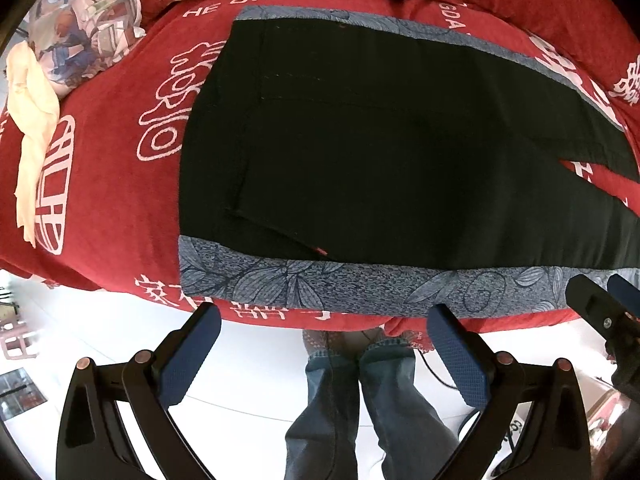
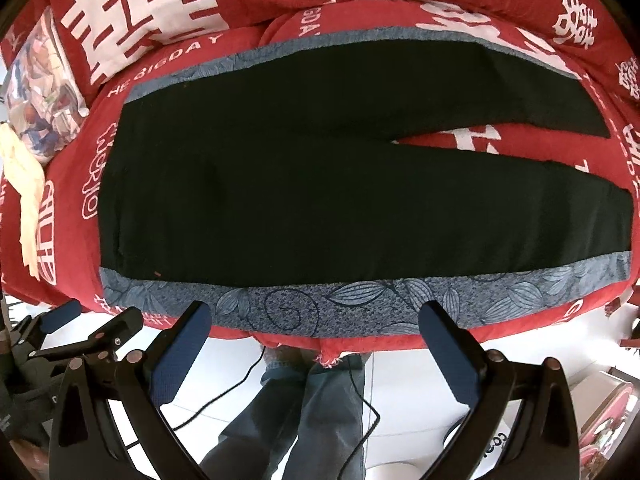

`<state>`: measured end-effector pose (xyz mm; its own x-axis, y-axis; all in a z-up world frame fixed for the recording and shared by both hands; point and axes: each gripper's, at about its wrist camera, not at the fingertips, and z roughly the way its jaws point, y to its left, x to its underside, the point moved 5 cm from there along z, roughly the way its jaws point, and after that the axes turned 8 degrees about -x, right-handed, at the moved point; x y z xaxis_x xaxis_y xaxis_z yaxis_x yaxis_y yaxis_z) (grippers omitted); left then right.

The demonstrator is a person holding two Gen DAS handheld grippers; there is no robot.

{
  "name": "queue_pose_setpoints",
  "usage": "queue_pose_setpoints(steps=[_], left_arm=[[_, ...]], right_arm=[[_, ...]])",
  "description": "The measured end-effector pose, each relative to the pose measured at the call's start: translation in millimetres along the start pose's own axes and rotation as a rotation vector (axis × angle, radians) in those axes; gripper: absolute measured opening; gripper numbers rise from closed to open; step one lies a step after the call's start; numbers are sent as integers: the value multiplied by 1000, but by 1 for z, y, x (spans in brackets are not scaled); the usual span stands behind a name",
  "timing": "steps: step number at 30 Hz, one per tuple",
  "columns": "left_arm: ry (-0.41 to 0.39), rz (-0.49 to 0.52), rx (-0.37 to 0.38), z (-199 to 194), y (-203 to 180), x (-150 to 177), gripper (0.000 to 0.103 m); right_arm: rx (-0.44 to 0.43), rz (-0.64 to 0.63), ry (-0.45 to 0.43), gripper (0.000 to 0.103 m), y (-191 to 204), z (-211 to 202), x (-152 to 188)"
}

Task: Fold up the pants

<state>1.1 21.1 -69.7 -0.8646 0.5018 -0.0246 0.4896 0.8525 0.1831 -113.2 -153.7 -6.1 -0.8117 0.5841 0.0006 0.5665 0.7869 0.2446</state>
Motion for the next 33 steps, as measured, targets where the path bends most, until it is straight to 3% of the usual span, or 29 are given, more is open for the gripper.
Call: queue_pose_setpoints(steps=[11,33], left_arm=[[-25,-6,10,-6,2,-4,103],[-32,-18,-1,-6,1,-9,103]], right_arm=[[55,-10,-29,103,-10,-6,-6],[118,-33,12,103,-15,-1,-7]])
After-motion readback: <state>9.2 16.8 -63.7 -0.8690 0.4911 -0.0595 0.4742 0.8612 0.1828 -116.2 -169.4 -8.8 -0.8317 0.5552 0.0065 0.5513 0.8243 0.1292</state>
